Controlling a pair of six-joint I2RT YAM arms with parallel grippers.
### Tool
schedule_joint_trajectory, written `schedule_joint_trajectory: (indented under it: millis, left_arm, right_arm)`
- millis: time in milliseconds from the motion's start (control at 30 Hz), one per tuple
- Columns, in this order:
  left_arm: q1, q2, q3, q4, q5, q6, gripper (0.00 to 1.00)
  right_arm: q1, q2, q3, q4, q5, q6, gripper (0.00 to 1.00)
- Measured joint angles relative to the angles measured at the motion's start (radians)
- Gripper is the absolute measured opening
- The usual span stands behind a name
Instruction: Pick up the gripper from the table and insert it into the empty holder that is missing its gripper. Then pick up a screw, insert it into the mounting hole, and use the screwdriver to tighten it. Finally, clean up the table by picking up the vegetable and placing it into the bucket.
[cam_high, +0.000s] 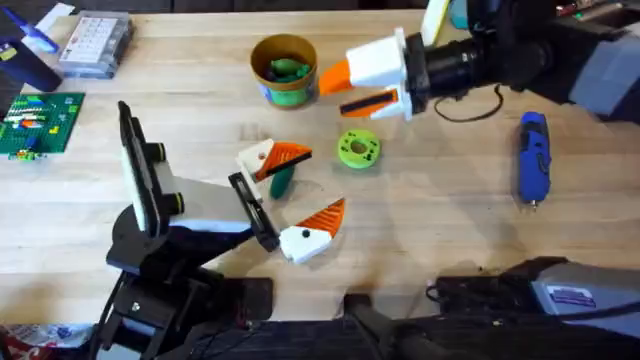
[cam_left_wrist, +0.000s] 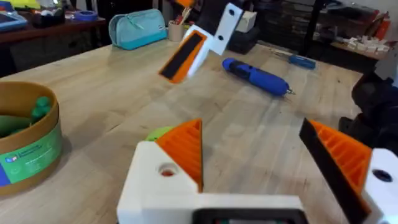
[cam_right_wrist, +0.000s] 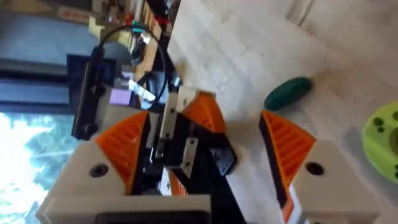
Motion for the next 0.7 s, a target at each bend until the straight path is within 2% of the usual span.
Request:
schedule_joint_trajectory:
  millis: [133,300,367,533,700]
  left_arm:
    - [0.0,0.0,0.0,0.0,0.0,0.0,0.987]
    - [0.0,0.0,0.0,0.0,0.0,0.0,0.987]
    - [0.0,0.0,0.0,0.0,0.0,0.0,0.987]
    - [0.0,0.0,0.0,0.0,0.0,0.0,0.986]
    - [0.0,0.0,0.0,0.0,0.0,0.0,0.988]
  right_arm:
    - [0.002,0.024,-0.001,-0.144,-0.089,-0.128,0.995]
    - [0.028,0.143,-0.002,-0.14,-0.144,-0.193,0.987]
    - [0.05,0.199,-0.003,-0.115,-0.177,-0.205,0.93]
    - [0.089,0.298,-0.006,-0.093,-0.263,-0.209,0.691]
    - [0.111,0.318,-0.009,-0.069,-0.303,-0.201,0.563]
